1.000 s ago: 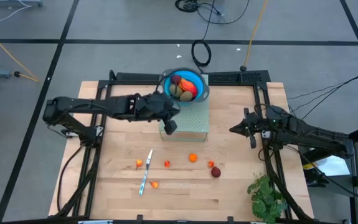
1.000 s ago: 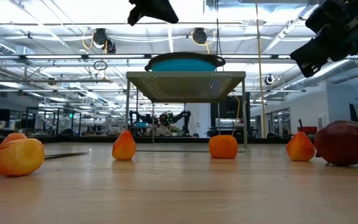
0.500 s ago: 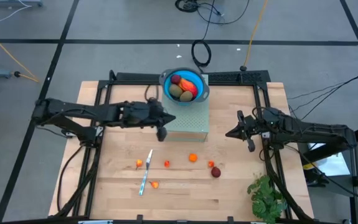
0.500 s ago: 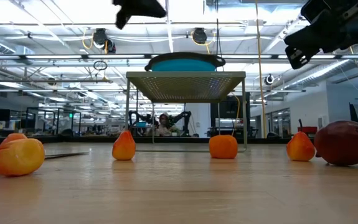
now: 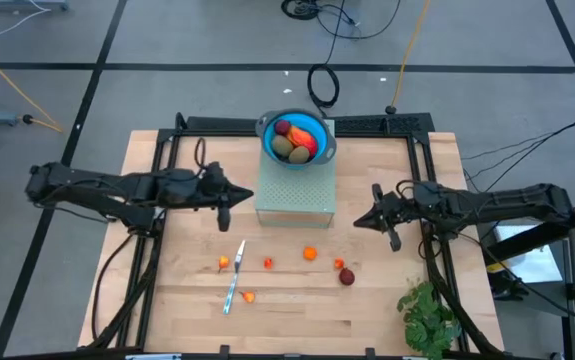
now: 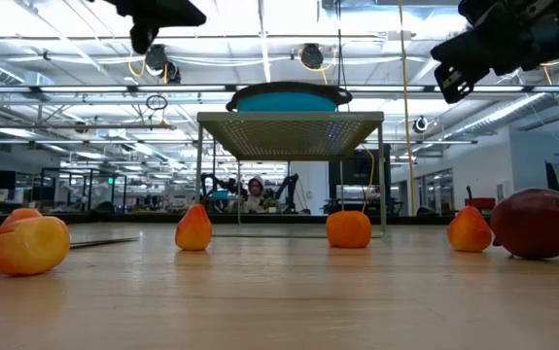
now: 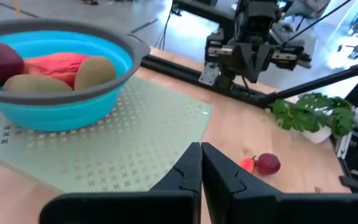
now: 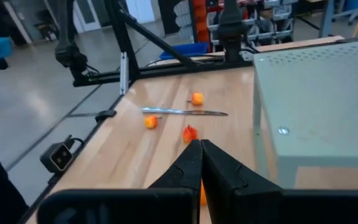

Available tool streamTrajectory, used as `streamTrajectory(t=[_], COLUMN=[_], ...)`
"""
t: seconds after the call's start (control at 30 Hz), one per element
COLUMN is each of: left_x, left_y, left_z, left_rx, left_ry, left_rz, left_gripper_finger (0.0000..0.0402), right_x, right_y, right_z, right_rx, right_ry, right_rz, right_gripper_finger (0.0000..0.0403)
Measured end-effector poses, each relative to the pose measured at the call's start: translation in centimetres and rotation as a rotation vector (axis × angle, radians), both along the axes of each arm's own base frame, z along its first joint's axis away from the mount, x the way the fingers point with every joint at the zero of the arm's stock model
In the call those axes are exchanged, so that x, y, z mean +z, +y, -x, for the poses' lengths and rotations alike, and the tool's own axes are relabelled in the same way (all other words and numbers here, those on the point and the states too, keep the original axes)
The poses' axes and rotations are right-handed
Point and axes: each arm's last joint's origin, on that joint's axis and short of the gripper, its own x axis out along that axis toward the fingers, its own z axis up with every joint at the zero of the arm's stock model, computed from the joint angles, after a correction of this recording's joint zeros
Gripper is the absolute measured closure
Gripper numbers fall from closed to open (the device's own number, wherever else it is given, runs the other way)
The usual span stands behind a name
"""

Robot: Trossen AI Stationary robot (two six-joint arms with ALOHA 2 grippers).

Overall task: Pick & Place Fruit
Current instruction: Put the pomegranate into the blue strainer bowl on the shelf

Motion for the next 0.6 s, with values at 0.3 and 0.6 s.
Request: streamTrajectory(t=[0.3,0.6], left_x=[-1.4,-3.7], left_y=[0.2,0.3], left_z=[3.3,5.8], left_rx=[-0.005,-0.041], left_ry=[-0.073,-0.147], left_rz=[0.005,0.019], left_gripper_finger=[0.0395,0.0394], right_x=[1.9,4.0], right_y=[1.3,2.8], right_z=[-1.2,-2.3], right_rx=[0.0,0.047], right_ry=[0.051,0.19], right_rz=[0.023,0.055], right_gripper_finger=[0.0403,0.0403])
